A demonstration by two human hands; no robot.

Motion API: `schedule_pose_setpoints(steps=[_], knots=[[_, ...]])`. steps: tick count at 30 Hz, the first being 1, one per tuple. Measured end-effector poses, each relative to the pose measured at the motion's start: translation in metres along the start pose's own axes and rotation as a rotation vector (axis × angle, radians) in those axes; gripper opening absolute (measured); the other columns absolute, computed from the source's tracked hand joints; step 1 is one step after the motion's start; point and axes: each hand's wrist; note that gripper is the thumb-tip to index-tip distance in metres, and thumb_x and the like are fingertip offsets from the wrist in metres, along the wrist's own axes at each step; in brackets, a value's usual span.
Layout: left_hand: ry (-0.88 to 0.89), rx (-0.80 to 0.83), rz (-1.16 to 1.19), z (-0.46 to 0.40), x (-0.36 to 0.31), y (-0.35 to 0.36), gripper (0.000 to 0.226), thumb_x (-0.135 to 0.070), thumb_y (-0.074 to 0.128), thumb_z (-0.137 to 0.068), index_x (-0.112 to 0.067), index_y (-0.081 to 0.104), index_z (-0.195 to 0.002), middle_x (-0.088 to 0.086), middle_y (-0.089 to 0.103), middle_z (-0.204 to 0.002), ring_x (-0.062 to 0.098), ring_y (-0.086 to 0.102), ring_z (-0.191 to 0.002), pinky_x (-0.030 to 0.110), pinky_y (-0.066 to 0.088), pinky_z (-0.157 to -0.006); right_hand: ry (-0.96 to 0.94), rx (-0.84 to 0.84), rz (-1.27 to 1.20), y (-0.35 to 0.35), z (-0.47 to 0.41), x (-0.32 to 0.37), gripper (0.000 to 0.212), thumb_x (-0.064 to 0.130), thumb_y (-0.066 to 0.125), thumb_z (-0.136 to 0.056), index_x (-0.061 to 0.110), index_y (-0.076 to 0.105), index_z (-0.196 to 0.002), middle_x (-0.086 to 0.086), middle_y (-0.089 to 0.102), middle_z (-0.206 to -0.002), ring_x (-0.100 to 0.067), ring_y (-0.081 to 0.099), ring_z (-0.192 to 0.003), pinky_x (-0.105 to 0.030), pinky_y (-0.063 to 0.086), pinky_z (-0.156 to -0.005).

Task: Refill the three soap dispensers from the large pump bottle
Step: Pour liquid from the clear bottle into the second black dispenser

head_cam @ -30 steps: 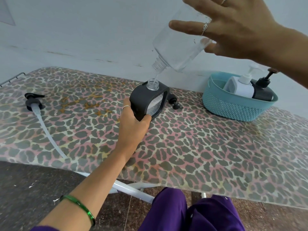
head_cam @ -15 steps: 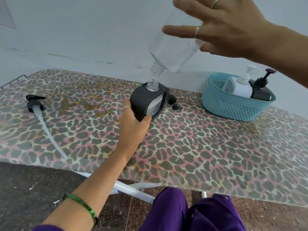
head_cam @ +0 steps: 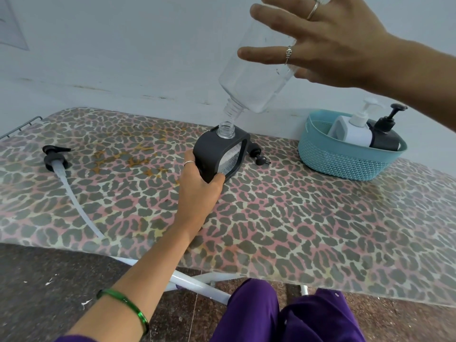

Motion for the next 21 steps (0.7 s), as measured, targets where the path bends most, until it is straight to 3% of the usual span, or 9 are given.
schedule_pose_setpoints(steps=[10,15,21], knots=[[-0.008,-0.008,-0.007,0.0,0.002,-0.0003,0.046,-0.005,0.062,-0.076,-0.037,0.046,-0.105,0.002,0.061,-0.094,0.004,0.055,-0.07,0.012,0.048,-0.058,0.016,0.003,0.06,0.0032,0.0027,-0.0024,0.084,0.009,0.061,-0.09,0.034,0.01,-0.152,-0.017,0.019,-0.155,-0.032,0.019,-0.145,-0.06,0.034,-0.096],[-0.016,-0.015,-0.018,-0.0001,0.0018,-0.0003,0.046,-0.004,0.062,-0.076,-0.035,0.046,-0.106,0.007,0.061,-0.097,0.018,0.057,-0.074,0.017,0.048,-0.056,0.022,0.006,0.061,0.0022,0.0027,-0.0041,0.082,0.008,0.059,-0.092,0.034,0.01,-0.152,-0.017,0.018,-0.156,-0.034,0.019,-0.145,-0.061,0.034,-0.096],[-0.01,0.001,-0.008,0.0004,-0.0011,-0.0002,0.049,-0.003,0.061,-0.075,-0.041,0.045,-0.102,-0.002,0.061,-0.091,0.003,0.054,-0.064,0.013,0.047,-0.054,0.078,-0.026,0.03,0.0044,0.0041,-0.0018,0.081,0.007,0.058,-0.092,0.035,0.011,-0.152,-0.018,0.022,-0.155,-0.036,0.025,-0.143,-0.06,0.035,-0.096]])
Point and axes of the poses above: each hand's wrist, its own z-axis away from the middle knuckle, its own y-axis out of the palm, x = y × z
